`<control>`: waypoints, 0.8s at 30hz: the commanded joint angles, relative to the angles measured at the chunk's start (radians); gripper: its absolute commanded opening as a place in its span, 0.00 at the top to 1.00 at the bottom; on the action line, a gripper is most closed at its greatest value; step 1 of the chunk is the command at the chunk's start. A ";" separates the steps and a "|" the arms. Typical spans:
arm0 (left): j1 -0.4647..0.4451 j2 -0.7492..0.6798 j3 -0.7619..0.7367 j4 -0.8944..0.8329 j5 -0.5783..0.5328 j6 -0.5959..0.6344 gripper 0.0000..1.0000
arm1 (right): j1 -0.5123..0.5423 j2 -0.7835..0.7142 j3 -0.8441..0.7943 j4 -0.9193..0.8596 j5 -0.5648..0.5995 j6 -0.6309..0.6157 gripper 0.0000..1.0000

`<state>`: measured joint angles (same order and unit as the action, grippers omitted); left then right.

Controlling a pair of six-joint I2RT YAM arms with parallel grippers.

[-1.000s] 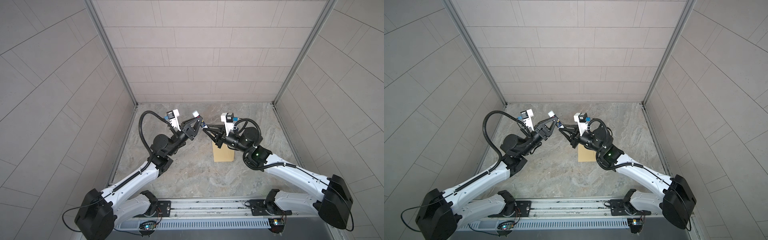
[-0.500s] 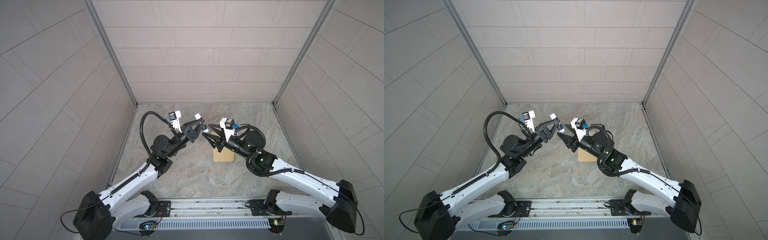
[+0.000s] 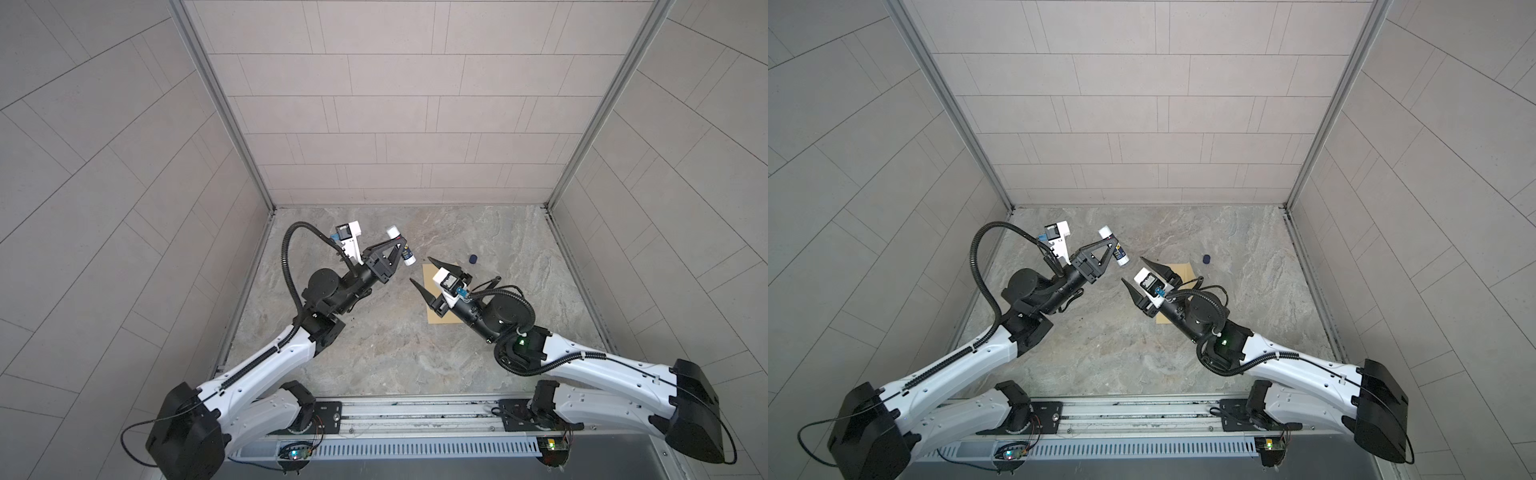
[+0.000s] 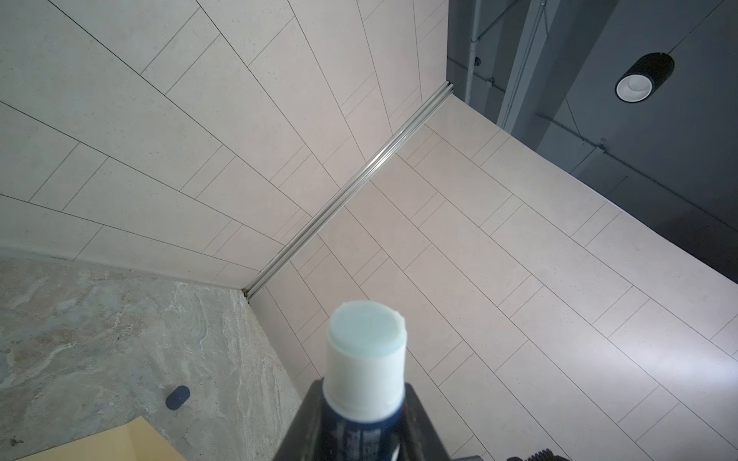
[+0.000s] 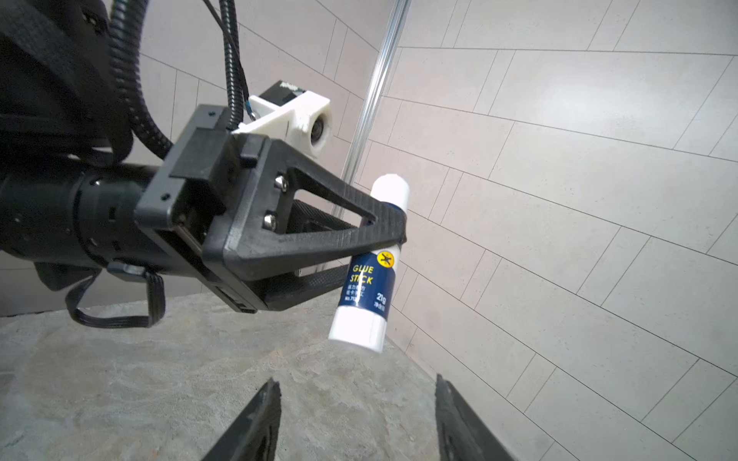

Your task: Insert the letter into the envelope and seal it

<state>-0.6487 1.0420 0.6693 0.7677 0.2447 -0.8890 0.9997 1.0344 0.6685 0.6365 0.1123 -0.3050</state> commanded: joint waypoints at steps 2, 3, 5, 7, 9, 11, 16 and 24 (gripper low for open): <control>-0.004 -0.010 0.031 0.044 -0.009 -0.013 1.00 | 0.031 0.031 0.021 0.100 0.058 -0.060 0.43; -0.004 -0.009 0.031 0.048 -0.010 -0.016 1.00 | 0.037 0.041 0.027 0.108 0.068 -0.060 0.44; -0.004 -0.007 0.030 0.057 -0.007 -0.021 1.00 | 0.048 0.066 0.042 0.126 0.088 -0.060 0.45; -0.004 -0.005 0.029 0.064 -0.005 -0.025 1.00 | 0.058 0.092 0.053 0.145 0.125 -0.060 0.46; -0.003 -0.005 0.030 0.067 -0.005 -0.027 1.00 | 0.065 0.112 0.064 0.158 0.165 -0.060 0.48; -0.004 -0.007 0.027 0.069 -0.004 -0.029 1.00 | 0.070 0.128 0.069 0.177 0.194 -0.057 0.51; -0.004 -0.008 0.025 0.069 -0.009 -0.030 1.00 | 0.081 0.156 0.081 0.205 0.234 -0.047 0.58; -0.004 -0.004 0.025 0.077 -0.005 -0.033 1.00 | 0.085 0.182 0.104 0.200 0.271 -0.032 0.64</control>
<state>-0.6487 1.0424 0.6693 0.7761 0.2382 -0.9249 1.0798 1.2068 0.7483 0.8074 0.3508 -0.3420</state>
